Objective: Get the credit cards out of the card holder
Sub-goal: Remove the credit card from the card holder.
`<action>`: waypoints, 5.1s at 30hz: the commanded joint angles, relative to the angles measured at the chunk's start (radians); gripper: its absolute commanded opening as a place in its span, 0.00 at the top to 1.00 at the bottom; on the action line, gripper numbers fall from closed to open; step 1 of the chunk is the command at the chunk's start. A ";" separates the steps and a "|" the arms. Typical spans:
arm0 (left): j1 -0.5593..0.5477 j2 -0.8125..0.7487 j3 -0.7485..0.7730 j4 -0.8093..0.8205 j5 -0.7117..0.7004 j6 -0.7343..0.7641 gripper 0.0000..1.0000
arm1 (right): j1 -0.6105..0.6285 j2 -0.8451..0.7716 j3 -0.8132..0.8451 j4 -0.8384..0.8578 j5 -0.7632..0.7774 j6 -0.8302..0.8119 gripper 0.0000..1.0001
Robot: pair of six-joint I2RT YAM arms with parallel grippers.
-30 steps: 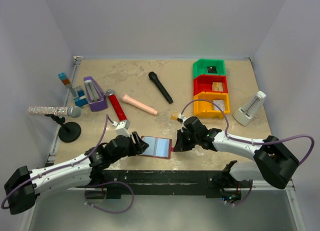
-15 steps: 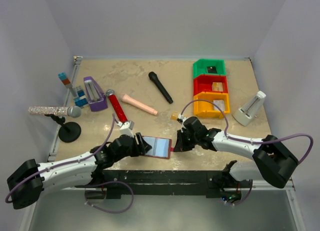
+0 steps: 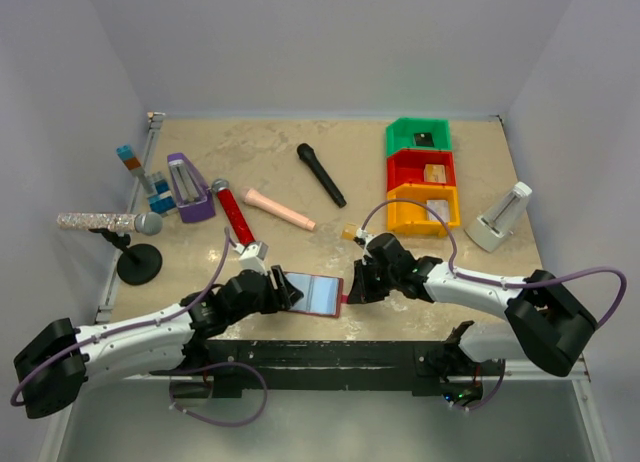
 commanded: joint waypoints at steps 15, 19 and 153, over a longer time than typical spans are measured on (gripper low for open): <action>0.001 0.030 -0.017 0.068 0.017 0.005 0.38 | 0.004 0.005 0.004 0.040 -0.020 0.008 1.00; 0.001 0.064 -0.019 0.118 0.051 0.014 0.39 | 0.004 0.010 0.006 0.040 -0.025 0.008 1.00; -0.018 0.237 0.105 0.401 0.297 0.166 0.36 | 0.004 -0.147 -0.007 -0.028 -0.065 -0.087 1.00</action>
